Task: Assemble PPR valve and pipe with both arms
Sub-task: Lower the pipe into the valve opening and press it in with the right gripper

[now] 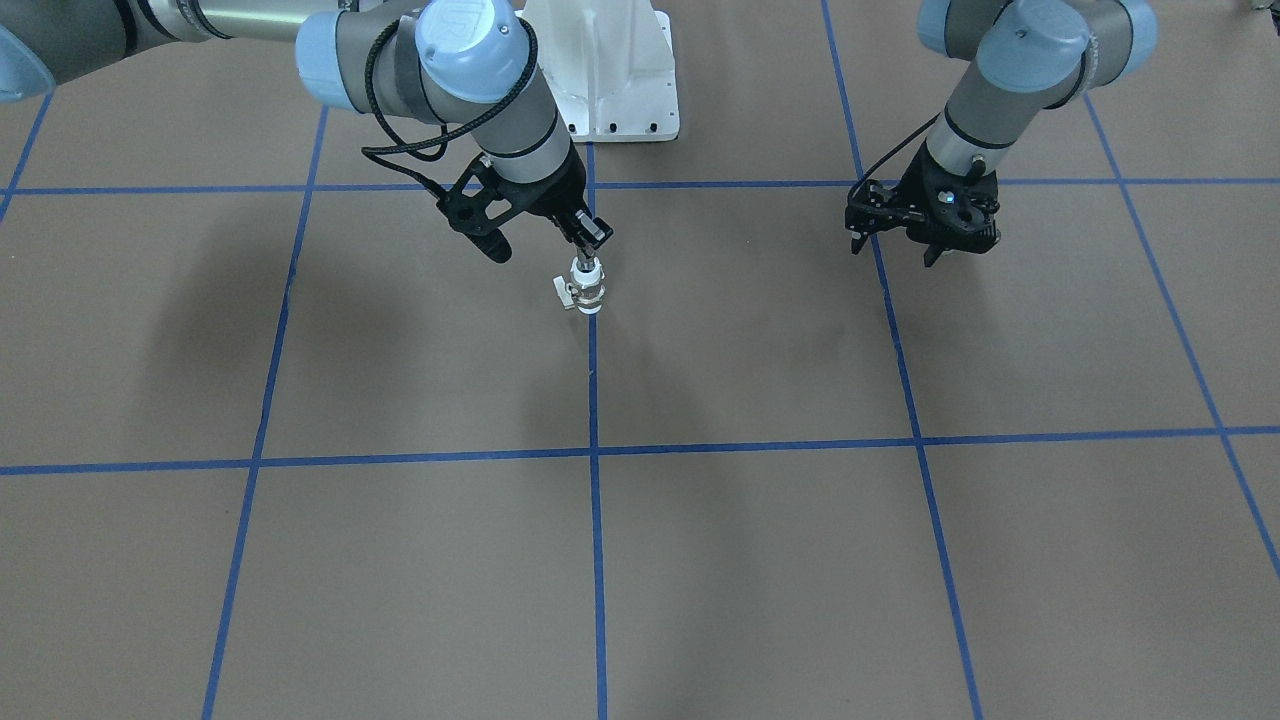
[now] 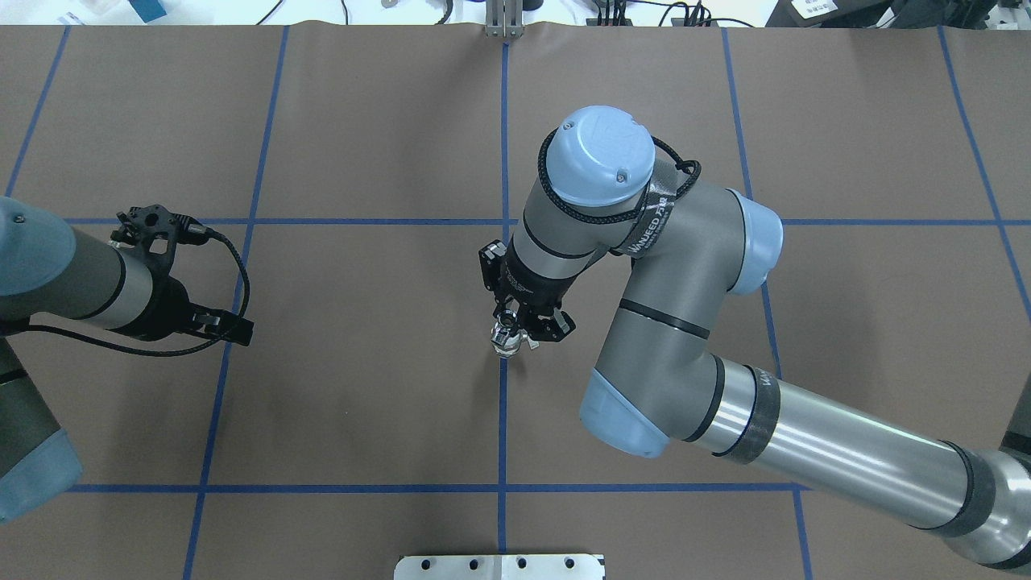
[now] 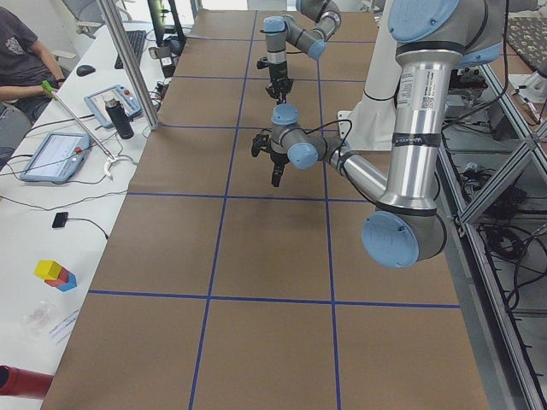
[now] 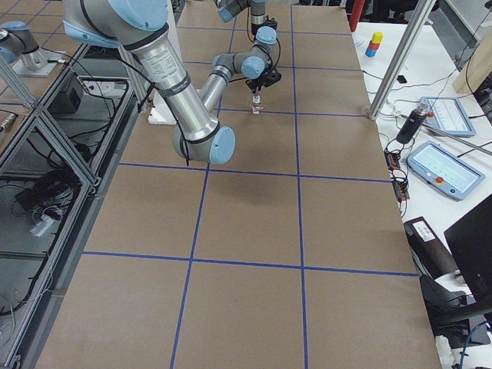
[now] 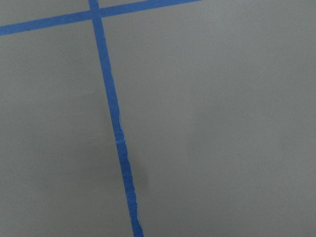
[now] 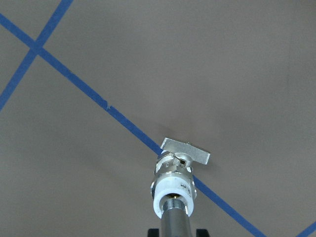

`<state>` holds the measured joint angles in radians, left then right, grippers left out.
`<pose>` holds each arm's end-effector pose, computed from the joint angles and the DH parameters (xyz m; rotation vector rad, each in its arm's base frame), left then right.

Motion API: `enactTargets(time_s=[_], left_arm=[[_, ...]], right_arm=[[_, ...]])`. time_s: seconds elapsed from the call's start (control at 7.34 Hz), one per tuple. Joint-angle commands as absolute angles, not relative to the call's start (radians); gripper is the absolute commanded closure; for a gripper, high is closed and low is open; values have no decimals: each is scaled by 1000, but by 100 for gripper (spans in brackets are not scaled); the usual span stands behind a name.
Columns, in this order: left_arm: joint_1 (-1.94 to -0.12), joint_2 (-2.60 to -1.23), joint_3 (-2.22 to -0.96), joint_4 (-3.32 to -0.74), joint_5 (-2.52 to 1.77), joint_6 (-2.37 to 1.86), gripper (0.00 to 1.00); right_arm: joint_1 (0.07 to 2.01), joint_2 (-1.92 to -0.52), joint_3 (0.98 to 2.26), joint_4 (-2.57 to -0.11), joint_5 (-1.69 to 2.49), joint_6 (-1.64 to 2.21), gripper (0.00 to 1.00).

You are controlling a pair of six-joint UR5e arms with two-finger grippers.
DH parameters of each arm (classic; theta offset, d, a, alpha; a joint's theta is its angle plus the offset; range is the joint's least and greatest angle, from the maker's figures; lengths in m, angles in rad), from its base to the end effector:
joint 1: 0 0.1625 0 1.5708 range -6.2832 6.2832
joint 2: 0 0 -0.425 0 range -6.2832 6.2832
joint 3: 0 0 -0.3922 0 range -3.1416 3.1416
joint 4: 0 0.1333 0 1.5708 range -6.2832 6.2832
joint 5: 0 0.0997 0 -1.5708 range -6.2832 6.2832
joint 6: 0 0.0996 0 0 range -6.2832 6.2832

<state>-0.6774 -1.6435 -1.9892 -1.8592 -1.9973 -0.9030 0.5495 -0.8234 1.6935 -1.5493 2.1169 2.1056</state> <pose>0.3407 -0.3923 0.3958 0.1616 0.8522 0.1572 -0.5293 -0.4198 0.1503 -0.5145 -0.8930 0.7468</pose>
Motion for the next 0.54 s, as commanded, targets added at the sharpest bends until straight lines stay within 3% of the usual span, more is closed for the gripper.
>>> enactTargets(time_s=[0.0, 0.41], left_arm=[[-678, -1643, -1993, -1859, -1997, -904, 1], [-677, -1643, -1991, -1859, -1997, -904, 1]], right_arm=[[551, -821, 1694, -1549, 2117, 2106, 100], [549, -827, 1692, -1551, 2117, 2105, 100]])
